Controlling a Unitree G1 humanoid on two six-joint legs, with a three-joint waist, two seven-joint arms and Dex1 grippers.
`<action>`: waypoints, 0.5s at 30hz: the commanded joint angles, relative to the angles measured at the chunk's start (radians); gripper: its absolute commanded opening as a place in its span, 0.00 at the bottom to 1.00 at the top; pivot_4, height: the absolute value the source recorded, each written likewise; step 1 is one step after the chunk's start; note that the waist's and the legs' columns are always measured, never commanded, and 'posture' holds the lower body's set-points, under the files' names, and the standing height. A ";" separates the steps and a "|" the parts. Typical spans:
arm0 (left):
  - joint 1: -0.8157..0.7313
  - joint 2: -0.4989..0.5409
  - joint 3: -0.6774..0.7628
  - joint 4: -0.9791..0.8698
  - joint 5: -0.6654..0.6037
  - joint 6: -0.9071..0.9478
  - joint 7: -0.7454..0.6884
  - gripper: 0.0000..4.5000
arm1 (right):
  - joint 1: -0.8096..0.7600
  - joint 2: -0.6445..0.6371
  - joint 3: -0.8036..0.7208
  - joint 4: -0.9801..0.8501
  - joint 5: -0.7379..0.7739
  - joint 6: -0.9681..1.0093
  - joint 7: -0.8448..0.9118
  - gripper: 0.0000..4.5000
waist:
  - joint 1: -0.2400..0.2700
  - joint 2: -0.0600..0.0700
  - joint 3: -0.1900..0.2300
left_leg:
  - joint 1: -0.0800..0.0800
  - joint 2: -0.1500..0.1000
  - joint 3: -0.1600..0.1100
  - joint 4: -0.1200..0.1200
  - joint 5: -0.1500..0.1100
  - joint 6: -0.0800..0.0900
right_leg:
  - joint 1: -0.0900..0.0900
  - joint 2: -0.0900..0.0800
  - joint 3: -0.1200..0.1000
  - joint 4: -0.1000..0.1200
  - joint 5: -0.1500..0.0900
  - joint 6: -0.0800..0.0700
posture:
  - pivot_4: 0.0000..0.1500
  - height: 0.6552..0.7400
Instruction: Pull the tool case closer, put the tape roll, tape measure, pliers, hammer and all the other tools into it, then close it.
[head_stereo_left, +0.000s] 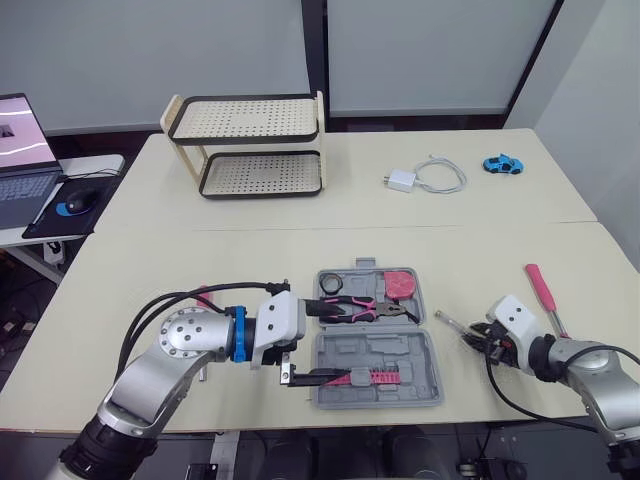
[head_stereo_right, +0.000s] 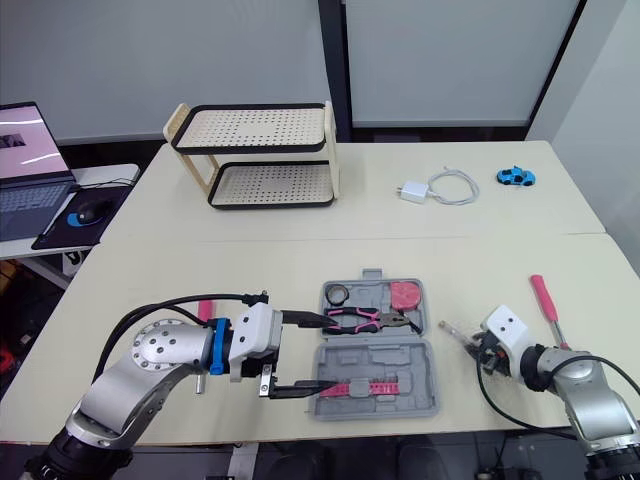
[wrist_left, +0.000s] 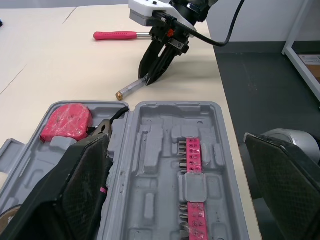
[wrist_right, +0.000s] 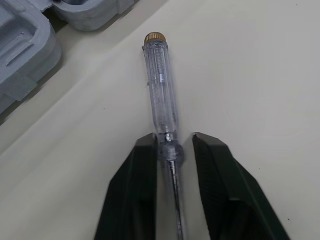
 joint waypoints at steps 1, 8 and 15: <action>0.005 0.013 0.041 0.003 -0.020 -0.022 -0.015 1.00 | 0.010 0.003 -0.027 -0.025 0.008 -0.001 -0.014 0.04 | 0.000 0.000 0.000 | 0.000 0.000 0.000 0.000 0.000 0.000 | 0.000 0.000 0.000 0.000 0.000 0.000 | 1.00 1.00; 0.031 0.101 0.146 0.039 -0.036 -0.037 -0.070 1.00 | 0.007 -0.155 -0.057 -0.274 0.017 0.115 0.063 0.04 | -0.003 0.002 0.001 | -0.001 0.000 0.000 0.000 0.000 0.000 | -0.002 0.000 0.000 0.001 0.000 0.000 | 1.00 1.00; 0.089 0.217 0.201 0.110 0.010 -0.080 -0.135 1.00 | -0.125 -0.370 0.042 -0.528 0.062 0.306 0.210 0.04 | -0.001 0.002 0.001 | -0.001 0.001 0.000 -0.001 0.000 0.000 | -0.001 0.000 -0.001 -0.001 0.000 0.000 | 1.00 1.00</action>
